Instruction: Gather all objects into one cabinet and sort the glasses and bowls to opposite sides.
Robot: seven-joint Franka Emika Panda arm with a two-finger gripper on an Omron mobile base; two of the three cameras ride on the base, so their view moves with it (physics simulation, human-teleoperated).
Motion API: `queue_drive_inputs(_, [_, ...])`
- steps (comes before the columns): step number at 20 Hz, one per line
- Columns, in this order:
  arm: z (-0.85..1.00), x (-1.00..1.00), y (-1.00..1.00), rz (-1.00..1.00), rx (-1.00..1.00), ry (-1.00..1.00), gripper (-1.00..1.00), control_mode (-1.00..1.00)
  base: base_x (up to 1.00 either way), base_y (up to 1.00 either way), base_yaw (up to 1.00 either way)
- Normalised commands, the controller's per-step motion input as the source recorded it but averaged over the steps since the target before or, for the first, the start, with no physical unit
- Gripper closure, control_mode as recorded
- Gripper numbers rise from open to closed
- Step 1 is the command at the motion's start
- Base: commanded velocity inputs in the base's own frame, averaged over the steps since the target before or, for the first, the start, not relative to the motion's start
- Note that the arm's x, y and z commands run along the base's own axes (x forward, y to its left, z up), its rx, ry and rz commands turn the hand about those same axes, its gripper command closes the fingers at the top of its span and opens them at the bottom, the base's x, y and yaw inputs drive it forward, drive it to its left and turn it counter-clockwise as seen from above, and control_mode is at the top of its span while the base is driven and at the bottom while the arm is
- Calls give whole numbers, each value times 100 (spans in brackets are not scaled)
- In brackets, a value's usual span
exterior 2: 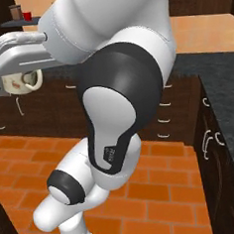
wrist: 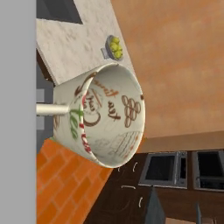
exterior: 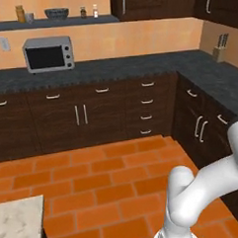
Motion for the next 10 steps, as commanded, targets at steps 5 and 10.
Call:
queue_drive_inputs(5, [0,0,0,0,0,0,100,100,100,0,10])
queue_drive_inputs(10, [0,0,0,0,0,0,100,100,100,0,8])
